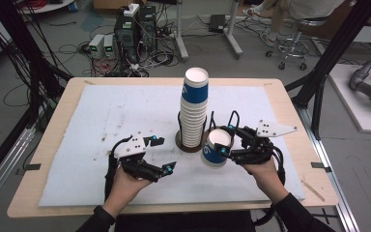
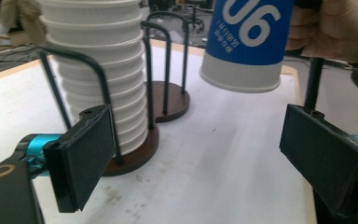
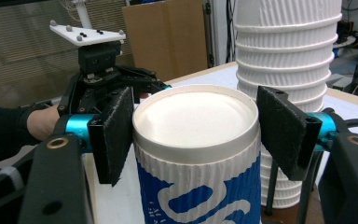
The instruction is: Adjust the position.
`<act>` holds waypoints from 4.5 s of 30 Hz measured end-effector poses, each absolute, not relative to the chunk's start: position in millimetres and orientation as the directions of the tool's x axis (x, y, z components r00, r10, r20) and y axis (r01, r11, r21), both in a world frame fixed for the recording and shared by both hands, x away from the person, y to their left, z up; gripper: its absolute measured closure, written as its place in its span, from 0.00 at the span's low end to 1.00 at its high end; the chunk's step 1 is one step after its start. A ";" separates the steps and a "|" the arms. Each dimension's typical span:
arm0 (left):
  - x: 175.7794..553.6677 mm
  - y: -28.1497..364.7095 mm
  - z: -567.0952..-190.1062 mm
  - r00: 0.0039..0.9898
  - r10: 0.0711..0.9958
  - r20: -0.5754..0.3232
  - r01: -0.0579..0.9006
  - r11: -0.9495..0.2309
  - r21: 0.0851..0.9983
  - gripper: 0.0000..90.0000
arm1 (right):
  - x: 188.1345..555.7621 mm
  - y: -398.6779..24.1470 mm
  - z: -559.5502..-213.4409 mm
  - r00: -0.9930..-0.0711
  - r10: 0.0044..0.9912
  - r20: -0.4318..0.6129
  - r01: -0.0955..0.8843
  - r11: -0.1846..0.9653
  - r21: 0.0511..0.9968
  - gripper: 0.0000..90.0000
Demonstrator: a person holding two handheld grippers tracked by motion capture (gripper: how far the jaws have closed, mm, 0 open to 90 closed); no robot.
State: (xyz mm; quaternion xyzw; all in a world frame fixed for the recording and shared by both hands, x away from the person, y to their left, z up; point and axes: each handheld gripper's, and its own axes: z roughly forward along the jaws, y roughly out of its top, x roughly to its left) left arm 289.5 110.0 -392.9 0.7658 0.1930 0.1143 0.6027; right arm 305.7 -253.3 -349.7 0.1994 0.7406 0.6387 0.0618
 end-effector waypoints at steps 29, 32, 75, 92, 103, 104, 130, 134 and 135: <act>294.2 58.6 -396.6 0.953 0.280 -0.114 0.174 -0.198 0.965 0.11 | 300.7 -231.9 -349.8 -0.940 0.303 0.159 0.203 0.122 0.971 0.34; 294.4 54.0 -398.3 0.958 0.264 -0.113 0.170 -0.205 0.964 0.11 | 299.7 -224.8 -350.5 -0.947 0.281 0.158 0.200 0.127 0.972 0.34; 298.9 44.0 -389.1 0.981 0.180 -0.068 0.136 -0.401 0.906 0.23 | 300.5 -212.5 -336.2 -0.965 0.185 0.187 0.231 0.256 0.939 0.20; 292.5 41.4 -381.2 0.979 0.201 0.030 0.068 -0.464 0.883 0.20 | 297.4 -198.2 -336.5 -0.976 0.202 0.086 0.173 0.469 0.866 0.32; 294.0 57.9 -384.0 0.973 0.218 -0.075 0.116 -0.180 0.977 0.08 | 303.5 -219.5 -332.7 -0.967 0.195 0.165 0.216 0.281 0.935 0.33; 295.2 58.5 -384.9 0.974 0.205 -0.092 0.126 -0.160 0.979 0.08 | 304.1 -221.6 -333.5 -0.965 0.188 0.183 0.227 0.245 0.943 0.33; 303.4 73.0 -373.3 0.983 0.144 -0.116 0.143 -0.197 0.970 0.22 | 309.2 -225.8 -341.8 -0.962 0.144 0.233 0.259 0.204 0.944 0.33; 303.1 73.5 -371.1 0.983 0.146 -0.111 0.144 -0.236 0.961 0.22 | 309.1 -223.6 -342.5 -0.965 0.149 0.217 0.249 0.253 0.935 0.30; 303.0 73.5 -370.2 0.983 0.144 -0.111 0.144 -0.244 0.959 0.22 | 309.2 -222.6 -342.8 -0.965 0.147 0.216 0.249 0.262 0.933 0.28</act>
